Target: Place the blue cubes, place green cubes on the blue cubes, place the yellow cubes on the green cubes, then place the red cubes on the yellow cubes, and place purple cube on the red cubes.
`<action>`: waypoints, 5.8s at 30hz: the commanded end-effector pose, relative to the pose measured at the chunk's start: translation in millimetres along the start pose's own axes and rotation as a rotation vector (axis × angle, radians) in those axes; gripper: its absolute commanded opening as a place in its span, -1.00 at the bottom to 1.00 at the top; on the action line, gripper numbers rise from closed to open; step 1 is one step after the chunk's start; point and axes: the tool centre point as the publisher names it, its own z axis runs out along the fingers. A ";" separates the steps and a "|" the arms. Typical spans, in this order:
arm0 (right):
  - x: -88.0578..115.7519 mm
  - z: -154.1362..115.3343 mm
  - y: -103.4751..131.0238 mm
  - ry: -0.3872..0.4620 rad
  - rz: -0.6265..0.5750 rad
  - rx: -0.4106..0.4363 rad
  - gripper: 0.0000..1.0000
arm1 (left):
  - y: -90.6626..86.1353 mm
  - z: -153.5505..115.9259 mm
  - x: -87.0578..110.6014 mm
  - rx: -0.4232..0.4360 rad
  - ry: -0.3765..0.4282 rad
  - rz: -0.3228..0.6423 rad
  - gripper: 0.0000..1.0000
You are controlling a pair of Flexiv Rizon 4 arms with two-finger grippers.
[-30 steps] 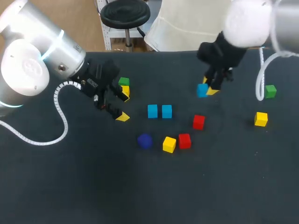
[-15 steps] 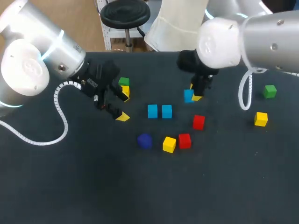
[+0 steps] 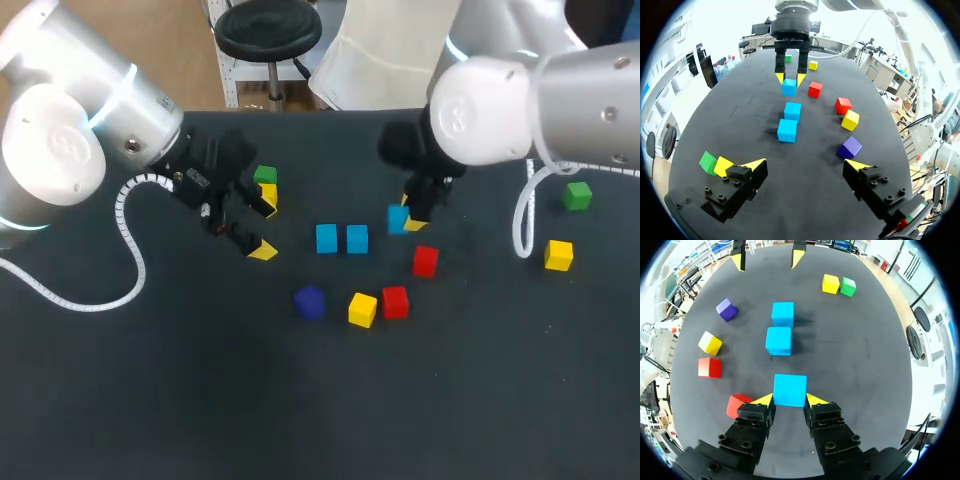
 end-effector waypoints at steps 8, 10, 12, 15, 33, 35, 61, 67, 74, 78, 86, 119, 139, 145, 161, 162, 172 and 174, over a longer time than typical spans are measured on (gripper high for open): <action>-11.2 10.7 11.9 -0.028 0.011 -0.005 -1.00 | 0.4 -0.2 1.2 0.000 -0.003 0.003 1.00; -12.3 11.5 13.1 -0.032 0.012 -0.009 -1.00 | 0.4 -0.2 1.2 0.000 -0.003 0.003 1.00; -13.2 11.6 14.8 -0.028 0.009 -0.011 -1.00 | 0.4 -0.2 1.2 0.000 -0.003 0.003 1.00; -13.7 12.2 17.0 -0.025 0.007 -0.017 -1.00 | 0.4 -0.2 1.2 0.000 -0.003 0.003 1.00; -11.7 22.5 16.3 -0.014 -0.012 -0.065 -1.00 | 0.4 -0.2 1.2 0.000 -0.003 0.003 1.00; -10.9 23.1 15.4 -0.013 -0.012 -0.067 -1.00 | 0.4 -0.2 1.2 0.000 -0.003 0.003 1.00; -12.2 22.2 12.3 -0.018 -0.022 -0.076 -1.00 | 0.4 -0.2 1.2 0.000 -0.003 0.003 1.00; -11.9 21.7 12.1 -0.018 -0.025 -0.076 -1.00 | 0.4 -0.2 1.2 0.000 -0.003 0.003 1.00; -11.6 20.6 11.7 -0.020 -0.024 -0.075 -1.00 | 0.4 -0.2 1.2 0.000 -0.003 0.003 1.00; -11.4 20.9 11.9 -0.024 -0.024 -0.079 -1.00 | 0.4 -0.2 1.2 0.000 -0.003 0.003 1.00; -11.3 22.1 12.8 -0.029 -0.024 -0.085 -1.00 | 0.4 -0.2 1.2 0.000 -0.003 0.003 1.00; -5.1 3.0 11.6 -0.071 -0.022 -0.078 1.00 | 0.4 -0.2 1.2 0.000 -0.003 0.003 1.00; 64.1 -44.3 12.3 -0.023 -0.098 -0.031 1.00 | 0.4 -0.2 1.2 0.000 -0.003 0.003 1.00; 105.1 -69.8 7.9 -0.017 -0.088 0.001 1.00 | 0.4 -0.2 1.2 0.000 -0.003 0.003 1.00; 189.7 -93.8 -9.6 0.038 -0.055 0.021 1.00 | 0.4 -0.2 1.2 0.000 -0.003 0.003 1.00; 195.5 -93.4 -11.7 0.034 -0.056 0.020 1.00 | 0.4 -0.2 1.2 0.000 -0.003 0.003 1.00; 239.2 -93.6 -33.3 0.025 -0.051 0.010 1.00 | 0.4 -0.2 1.2 0.000 -0.003 0.003 1.00; 242.9 -94.5 -37.1 0.029 -0.064 0.012 1.00 | 0.4 -0.2 1.2 0.000 -0.003 0.003 1.00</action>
